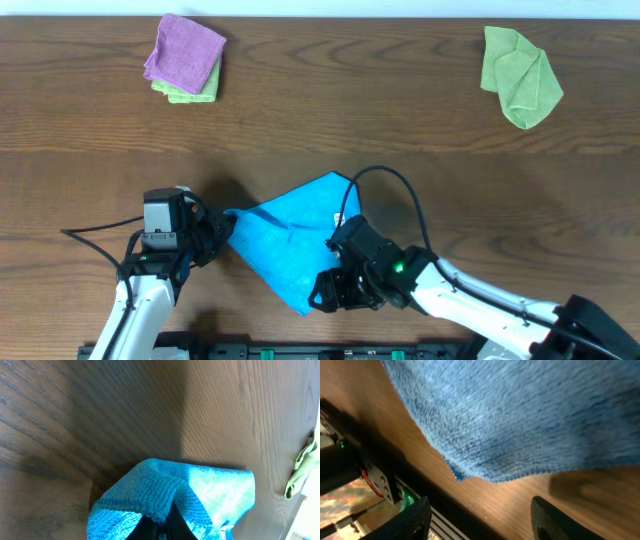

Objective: Fold the cloth

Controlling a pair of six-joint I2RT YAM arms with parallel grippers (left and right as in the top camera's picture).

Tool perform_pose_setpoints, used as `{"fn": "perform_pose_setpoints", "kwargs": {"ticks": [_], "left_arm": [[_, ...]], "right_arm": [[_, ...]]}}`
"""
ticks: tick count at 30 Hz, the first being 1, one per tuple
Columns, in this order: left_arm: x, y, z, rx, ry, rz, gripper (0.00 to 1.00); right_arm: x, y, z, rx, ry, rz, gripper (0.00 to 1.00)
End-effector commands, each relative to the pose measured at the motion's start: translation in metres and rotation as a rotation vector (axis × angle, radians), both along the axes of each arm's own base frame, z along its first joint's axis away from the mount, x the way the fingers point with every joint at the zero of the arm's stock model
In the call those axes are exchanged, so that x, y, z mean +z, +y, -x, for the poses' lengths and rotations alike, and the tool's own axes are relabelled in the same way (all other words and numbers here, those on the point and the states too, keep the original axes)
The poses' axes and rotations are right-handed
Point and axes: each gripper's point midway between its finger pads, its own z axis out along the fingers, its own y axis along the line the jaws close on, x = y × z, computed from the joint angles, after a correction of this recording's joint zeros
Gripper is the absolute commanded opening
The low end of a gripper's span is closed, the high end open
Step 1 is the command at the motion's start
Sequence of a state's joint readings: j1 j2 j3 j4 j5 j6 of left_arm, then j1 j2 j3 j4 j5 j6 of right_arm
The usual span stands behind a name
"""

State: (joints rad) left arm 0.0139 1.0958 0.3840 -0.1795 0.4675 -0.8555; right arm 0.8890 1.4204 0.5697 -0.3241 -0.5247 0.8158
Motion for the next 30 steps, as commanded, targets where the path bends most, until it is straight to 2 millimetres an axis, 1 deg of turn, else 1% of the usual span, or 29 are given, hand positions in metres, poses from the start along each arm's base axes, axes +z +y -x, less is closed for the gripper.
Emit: {"fn": "perform_pose_setpoints", "kwargs": {"ticks": [1,6,18,21,22,24,26,28,30], "left_arm": [[0.009,0.000,-0.007,-0.018,-0.036,-0.017,0.06],[0.009,0.000,-0.007,-0.018,-0.036,-0.016,0.06],[0.009,0.000,-0.007,-0.018,-0.036,-0.016,0.06],[0.009,0.000,-0.007,-0.018,-0.036,-0.016,0.06],[0.009,0.000,-0.007,-0.018,-0.036,-0.016,0.06],[0.009,0.000,-0.007,-0.018,-0.037,-0.016,0.06],[0.009,0.000,-0.007,-0.018,-0.037,-0.016,0.06],[0.009,0.000,-0.007,-0.018,-0.036,-0.016,0.06],[0.009,0.000,-0.007,-0.018,-0.037,-0.017,0.06]], "right_arm": [[0.001,0.006,0.008,-0.003,0.028,0.002,0.66],[-0.007,0.012,0.012,-0.002,0.027,0.018,0.67],[-0.021,0.029,-0.001,-0.041,0.014,-0.011,0.69],[-0.023,0.030,-0.004,-0.050,0.000,-0.007,0.66],[-0.024,0.029,-0.006,-0.054,-0.006,-0.003,0.60],[-0.025,0.028,-0.009,-0.063,-0.023,0.008,0.41],[-0.027,0.026,-0.012,-0.074,-0.041,0.020,0.26],[-0.027,0.025,-0.014,-0.080,-0.050,0.026,0.18],[-0.028,0.025,-0.015,-0.083,-0.056,0.030,0.07]]}}
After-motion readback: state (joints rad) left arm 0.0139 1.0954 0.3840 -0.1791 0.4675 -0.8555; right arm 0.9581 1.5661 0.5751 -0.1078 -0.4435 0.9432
